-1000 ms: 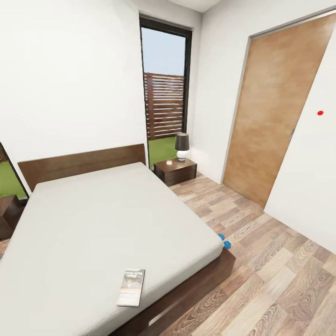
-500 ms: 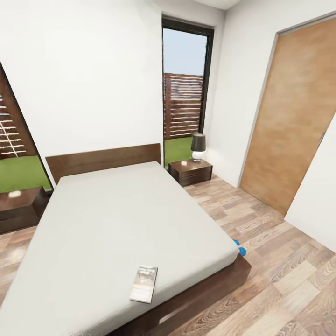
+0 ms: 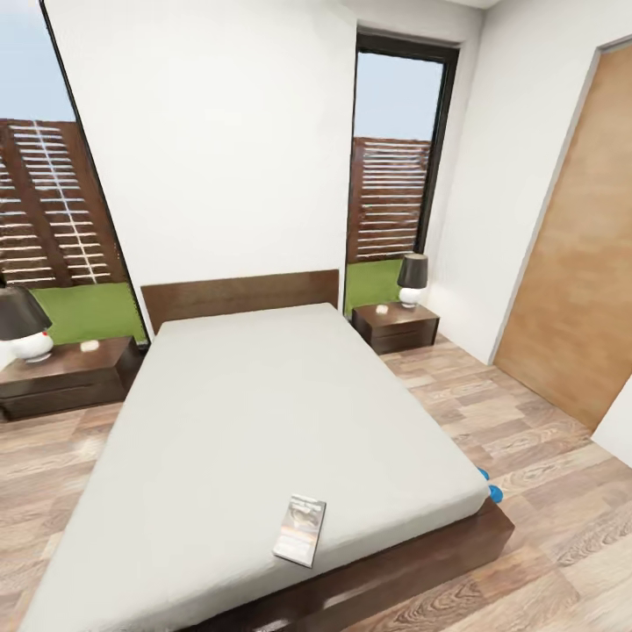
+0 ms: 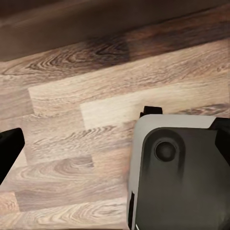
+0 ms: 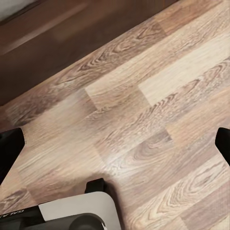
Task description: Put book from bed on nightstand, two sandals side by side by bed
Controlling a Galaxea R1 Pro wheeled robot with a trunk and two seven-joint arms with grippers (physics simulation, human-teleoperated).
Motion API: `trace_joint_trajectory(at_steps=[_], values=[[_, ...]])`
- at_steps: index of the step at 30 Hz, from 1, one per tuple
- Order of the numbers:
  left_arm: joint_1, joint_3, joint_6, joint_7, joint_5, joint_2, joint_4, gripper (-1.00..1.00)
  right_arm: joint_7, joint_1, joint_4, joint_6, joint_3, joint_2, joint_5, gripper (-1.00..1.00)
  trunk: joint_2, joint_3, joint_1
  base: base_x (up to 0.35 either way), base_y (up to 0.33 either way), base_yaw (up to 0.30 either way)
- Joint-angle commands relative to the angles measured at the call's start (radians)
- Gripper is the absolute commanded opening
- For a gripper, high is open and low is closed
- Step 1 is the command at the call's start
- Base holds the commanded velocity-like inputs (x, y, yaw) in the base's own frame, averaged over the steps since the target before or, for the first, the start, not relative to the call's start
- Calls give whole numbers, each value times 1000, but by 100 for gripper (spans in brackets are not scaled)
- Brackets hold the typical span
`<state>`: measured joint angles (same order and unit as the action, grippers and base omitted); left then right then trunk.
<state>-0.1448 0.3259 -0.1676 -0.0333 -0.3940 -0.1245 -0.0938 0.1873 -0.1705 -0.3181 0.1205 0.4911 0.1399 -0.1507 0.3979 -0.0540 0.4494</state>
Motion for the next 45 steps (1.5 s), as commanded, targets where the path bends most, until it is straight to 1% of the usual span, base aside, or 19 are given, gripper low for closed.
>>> trace_joint_trajectory(at_steps=[1, 45], values=[[-1, 9, -3, -3, -6, 0, 0, 100, 6, -1, 1, 4, 8, 0, -10, 100, 2, -2, 1, 0, 0, 294], [-1, 9, -3, -4, -6, 0, 0, 100, 6, -1, 2, 4, 9, 0, -10, 100, 2, -2, 1, 0, 0, 293]])
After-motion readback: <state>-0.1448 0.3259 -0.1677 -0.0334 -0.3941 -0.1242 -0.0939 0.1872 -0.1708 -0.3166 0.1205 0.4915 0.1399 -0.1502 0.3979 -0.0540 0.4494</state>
